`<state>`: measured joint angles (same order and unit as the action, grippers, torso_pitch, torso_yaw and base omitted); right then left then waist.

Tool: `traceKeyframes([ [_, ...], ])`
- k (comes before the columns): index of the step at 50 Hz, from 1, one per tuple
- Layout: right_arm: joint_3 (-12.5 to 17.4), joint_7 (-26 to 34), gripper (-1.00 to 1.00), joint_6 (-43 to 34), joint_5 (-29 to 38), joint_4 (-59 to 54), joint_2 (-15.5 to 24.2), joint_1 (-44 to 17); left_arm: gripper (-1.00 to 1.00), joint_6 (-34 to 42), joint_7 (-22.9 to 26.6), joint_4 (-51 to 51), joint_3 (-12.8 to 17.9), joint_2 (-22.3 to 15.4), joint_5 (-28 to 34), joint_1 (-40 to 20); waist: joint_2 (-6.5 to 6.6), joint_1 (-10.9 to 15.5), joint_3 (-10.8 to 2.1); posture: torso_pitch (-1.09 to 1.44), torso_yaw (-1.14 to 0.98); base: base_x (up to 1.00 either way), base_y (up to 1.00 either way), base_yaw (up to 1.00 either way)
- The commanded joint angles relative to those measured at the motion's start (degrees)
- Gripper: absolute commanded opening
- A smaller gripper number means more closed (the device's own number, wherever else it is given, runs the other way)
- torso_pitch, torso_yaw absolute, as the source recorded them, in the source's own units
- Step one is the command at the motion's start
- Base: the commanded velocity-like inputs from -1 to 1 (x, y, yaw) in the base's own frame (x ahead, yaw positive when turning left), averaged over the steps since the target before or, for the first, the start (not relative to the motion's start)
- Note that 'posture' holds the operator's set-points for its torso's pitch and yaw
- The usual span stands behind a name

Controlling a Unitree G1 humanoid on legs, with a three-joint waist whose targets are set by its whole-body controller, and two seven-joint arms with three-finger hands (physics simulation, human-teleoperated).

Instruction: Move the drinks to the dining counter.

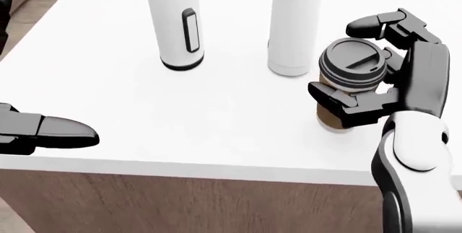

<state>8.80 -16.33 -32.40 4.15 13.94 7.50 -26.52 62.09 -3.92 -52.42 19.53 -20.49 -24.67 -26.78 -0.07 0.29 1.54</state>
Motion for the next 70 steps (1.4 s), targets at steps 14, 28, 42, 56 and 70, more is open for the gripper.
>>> traceKeyframes([
  [14,-0.08,-3.37,-0.58,5.71,-0.64,-12.09,2.28,-3.16,1.00,-1.63,0.30,-1.03,0.39,-0.34,0.87,-1.31,-0.02,0.23,-0.48,0.00,0.00,0.00,0.00,0.00],
  [28,-0.20,-2.81,-0.28,6.16,-0.40,-12.56,2.49,-3.42,1.00,-2.55,0.92,-0.32,-0.16,-0.03,1.96,-1.18,-0.13,0.21,-0.32,0.00,0.00,0.00,0.00,0.00],
  [42,-0.36,-2.53,0.38,6.23,0.00,-11.99,2.24,-3.13,1.00,-1.73,1.21,-1.15,0.23,0.21,2.02,-1.11,-0.19,0.21,-0.30,0.00,0.00,0.00,0.00,0.00],
  [56,0.23,-1.68,0.91,3.30,-0.17,-7.56,2.89,-3.04,1.00,-1.32,1.07,-1.28,-0.06,0.34,2.16,-1.38,0.36,0.13,-0.59,0.00,0.00,0.00,0.00,0.00],
  [70,1.37,0.32,0.99,-10.88,-1.00,13.08,3.39,-2.54,1.00,-1.01,1.11,-1.62,0.15,0.33,2.04,-1.35,0.26,0.27,-1.11,0.00,0.00,0.00,0.00,0.00],
])
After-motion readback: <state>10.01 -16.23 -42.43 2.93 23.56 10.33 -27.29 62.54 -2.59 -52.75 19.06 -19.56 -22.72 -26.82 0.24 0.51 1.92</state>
